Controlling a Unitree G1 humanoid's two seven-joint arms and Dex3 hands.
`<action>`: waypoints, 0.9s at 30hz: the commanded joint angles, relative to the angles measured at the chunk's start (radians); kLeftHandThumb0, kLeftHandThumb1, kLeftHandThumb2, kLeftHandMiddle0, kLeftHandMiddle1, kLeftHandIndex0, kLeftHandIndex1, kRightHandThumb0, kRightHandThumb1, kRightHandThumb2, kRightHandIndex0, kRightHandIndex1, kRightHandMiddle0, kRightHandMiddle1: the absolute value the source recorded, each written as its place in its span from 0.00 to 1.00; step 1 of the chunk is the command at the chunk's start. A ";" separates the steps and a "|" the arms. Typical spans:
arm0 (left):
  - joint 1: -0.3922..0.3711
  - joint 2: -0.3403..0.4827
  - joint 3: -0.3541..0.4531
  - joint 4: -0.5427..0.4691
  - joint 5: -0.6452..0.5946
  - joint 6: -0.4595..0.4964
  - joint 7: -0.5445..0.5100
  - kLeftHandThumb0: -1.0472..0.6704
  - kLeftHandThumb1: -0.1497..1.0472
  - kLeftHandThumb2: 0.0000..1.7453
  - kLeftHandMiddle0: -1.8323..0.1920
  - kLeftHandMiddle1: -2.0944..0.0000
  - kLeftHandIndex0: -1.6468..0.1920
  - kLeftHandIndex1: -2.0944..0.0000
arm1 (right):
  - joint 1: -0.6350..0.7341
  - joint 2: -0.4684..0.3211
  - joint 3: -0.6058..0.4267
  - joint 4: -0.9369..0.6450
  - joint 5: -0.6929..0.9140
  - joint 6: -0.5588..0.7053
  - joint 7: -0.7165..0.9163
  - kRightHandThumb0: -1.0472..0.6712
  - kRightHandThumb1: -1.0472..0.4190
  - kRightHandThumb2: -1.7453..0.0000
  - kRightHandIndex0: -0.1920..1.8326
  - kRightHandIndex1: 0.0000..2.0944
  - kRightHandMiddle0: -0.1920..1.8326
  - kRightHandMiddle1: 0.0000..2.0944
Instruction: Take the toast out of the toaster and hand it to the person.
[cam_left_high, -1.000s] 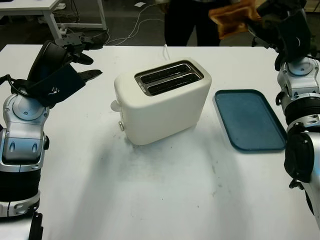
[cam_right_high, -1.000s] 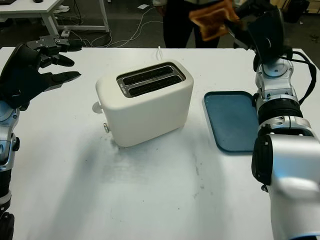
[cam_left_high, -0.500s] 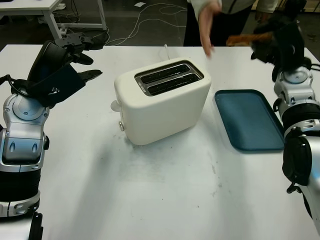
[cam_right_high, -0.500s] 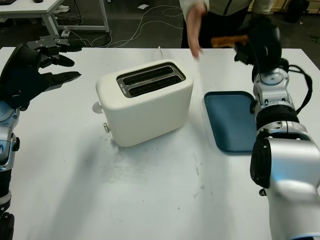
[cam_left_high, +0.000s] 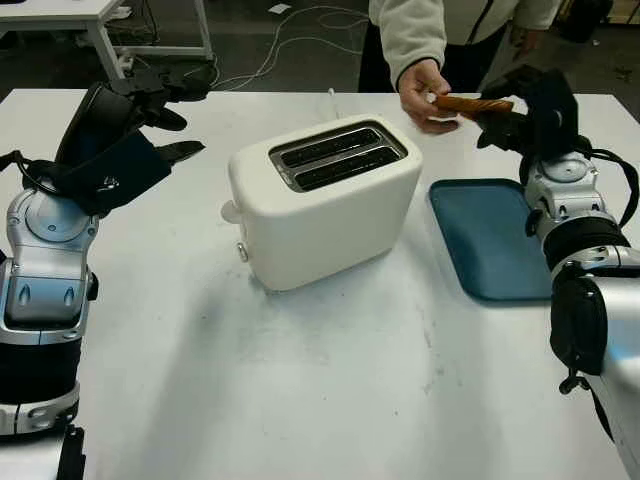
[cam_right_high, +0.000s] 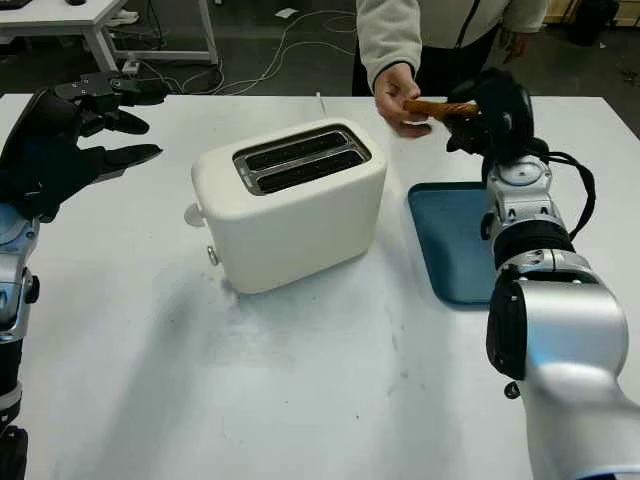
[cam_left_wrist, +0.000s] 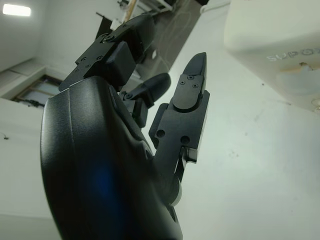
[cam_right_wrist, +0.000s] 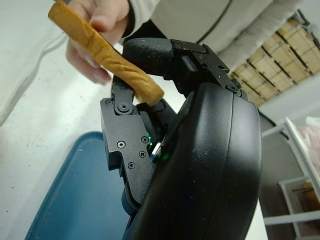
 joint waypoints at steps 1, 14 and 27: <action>0.007 0.009 0.000 0.003 0.005 -0.014 0.001 0.51 0.89 0.00 0.72 0.54 0.61 0.81 | 0.005 0.008 0.018 0.013 -0.018 0.012 -0.014 0.48 0.09 0.84 0.54 0.83 0.42 0.83; 0.004 0.010 0.001 0.012 0.001 -0.020 -0.002 0.51 0.89 0.00 0.72 0.54 0.62 0.80 | 0.009 0.023 0.025 0.013 -0.029 0.011 -0.018 0.48 0.09 0.84 0.54 0.83 0.40 0.83; 0.011 0.006 0.004 0.005 0.002 -0.013 0.002 0.50 0.89 0.00 0.73 0.54 0.62 0.79 | 0.034 -0.012 0.128 -0.013 -0.133 -0.080 -0.012 0.16 0.09 0.97 0.38 0.21 0.40 0.06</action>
